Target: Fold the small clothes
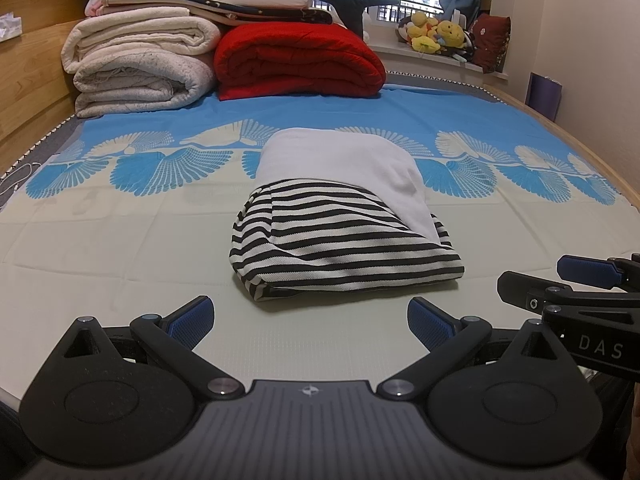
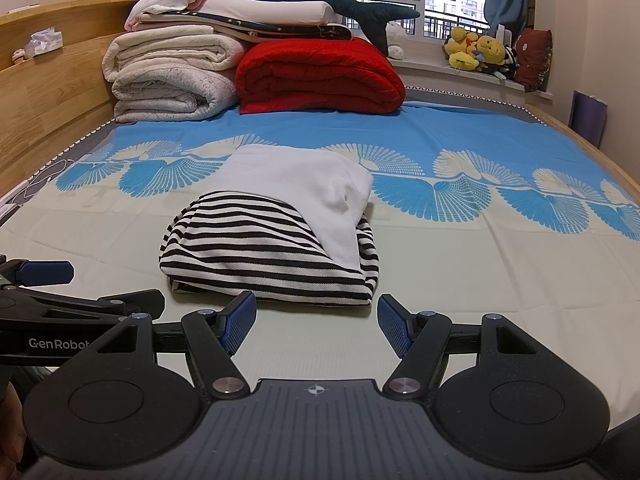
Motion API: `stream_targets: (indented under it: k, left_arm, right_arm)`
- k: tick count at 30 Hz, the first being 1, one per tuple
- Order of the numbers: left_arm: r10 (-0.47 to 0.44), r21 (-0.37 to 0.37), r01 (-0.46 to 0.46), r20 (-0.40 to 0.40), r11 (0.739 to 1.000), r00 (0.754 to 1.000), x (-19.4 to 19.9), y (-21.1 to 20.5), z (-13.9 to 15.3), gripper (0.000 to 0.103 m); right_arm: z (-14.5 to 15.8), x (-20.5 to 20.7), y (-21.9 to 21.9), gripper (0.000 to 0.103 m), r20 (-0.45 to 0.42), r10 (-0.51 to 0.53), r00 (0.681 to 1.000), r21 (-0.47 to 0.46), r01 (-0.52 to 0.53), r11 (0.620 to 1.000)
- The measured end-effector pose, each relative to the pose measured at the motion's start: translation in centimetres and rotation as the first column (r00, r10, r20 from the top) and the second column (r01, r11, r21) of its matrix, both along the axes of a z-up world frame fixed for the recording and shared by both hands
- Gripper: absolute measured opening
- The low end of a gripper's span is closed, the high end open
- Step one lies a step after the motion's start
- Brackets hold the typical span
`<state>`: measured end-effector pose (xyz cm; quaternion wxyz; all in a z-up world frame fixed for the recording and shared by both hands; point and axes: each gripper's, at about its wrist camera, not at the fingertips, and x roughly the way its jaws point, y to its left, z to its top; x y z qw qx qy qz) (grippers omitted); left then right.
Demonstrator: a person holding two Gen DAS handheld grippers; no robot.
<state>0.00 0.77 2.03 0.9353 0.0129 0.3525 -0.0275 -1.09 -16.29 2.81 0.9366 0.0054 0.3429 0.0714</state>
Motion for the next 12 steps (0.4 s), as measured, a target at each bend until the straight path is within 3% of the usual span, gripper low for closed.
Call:
stream_targets:
  k: [12]
  left_arm:
    - [-0.013,0.003,0.013,0.009,1.000,1.000,0.03,0.54,-0.05,0.103]
  right_arm:
    - [0.00,0.01,-0.03,0.069,0.000,0.001,1.000,0.001,-0.001,1.000]
